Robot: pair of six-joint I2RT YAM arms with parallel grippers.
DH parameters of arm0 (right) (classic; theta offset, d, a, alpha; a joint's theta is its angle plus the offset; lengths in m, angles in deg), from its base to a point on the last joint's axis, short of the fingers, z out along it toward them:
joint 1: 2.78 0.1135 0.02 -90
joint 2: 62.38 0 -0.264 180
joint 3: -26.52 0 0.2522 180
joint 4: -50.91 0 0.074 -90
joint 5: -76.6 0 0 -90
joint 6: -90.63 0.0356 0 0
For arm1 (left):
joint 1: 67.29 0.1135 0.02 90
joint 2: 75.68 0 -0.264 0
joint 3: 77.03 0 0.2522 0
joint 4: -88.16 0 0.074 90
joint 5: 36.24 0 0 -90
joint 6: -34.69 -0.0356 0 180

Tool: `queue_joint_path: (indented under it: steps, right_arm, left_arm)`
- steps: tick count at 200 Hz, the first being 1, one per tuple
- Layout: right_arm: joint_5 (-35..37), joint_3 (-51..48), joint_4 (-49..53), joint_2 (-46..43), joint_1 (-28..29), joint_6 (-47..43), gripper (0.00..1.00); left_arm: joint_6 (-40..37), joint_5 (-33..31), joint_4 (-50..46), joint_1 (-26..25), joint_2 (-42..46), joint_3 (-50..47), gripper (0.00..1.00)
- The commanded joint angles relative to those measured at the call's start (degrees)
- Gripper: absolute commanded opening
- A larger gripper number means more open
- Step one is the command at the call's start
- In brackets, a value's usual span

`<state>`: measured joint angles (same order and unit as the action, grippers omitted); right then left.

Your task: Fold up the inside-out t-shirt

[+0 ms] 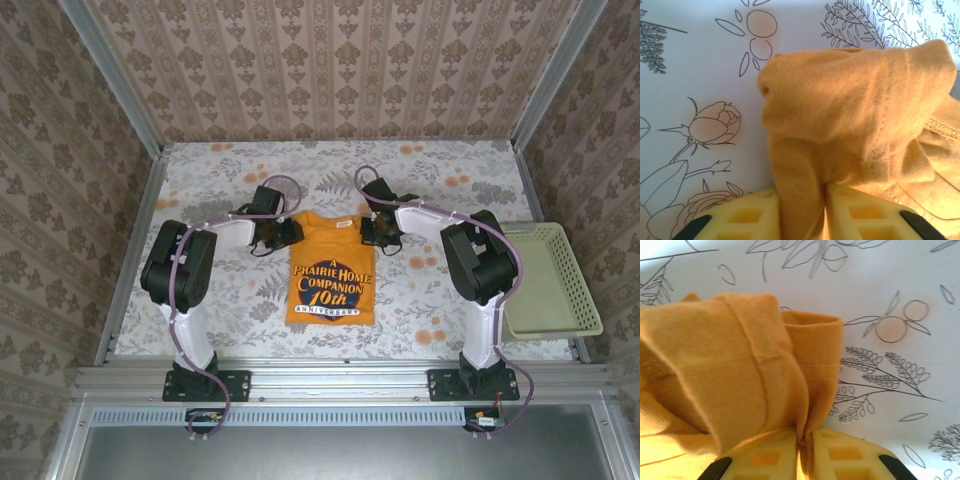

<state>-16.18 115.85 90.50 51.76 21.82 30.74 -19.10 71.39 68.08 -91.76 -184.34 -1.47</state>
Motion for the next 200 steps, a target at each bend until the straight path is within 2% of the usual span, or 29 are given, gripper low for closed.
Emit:
queue_joint_path:
  steps: [1,50,85,104,123,141,160,200]
  right_arm:
    - [-7.01,-1.86,-5.41,2.68,3.39,-0.09,0.11]
    - [-8.10,-6.77,-10.27,-1.04,2.85,1.23,0.00]
    - [-6.48,-12.33,-13.09,-7.17,1.78,2.44,0.00]
    - [-6.58,-15.74,-15.39,-11.27,1.59,2.13,0.00]
    - [-10.66,-21.39,-22.82,-15.59,1.68,4.27,0.00]
    - [-14.05,-26.48,-29.08,-18.96,1.68,7.39,0.00]
    - [-13.25,-30.15,-31.14,-23.54,1.60,8.06,0.00]
    - [-13.94,-33.11,-32.39,-30.76,0.99,7.69,0.00]
  left_arm:
    - [0.33,4.67,5.98,-3.75,-3.89,-1.53,0.22]
    - [3.05,5.67,13.22,-3.62,0.43,-7.16,0.09]
    - [4.23,1.19,14.70,-2.79,8.47,-14.45,0.00]
    - [4.46,0.24,16.65,-2.71,13.04,-18.38,0.00]
    - [5.11,4.30,21.91,-3.15,15.53,-21.84,0.00]
    - [6.27,4.25,25.04,-3.98,19.07,-25.66,0.00]
    - [7.38,2.19,26.28,-4.27,23.31,-29.75,0.00]
    - [7.40,2.30,27.47,-4.45,30.82,-33.07,0.00]
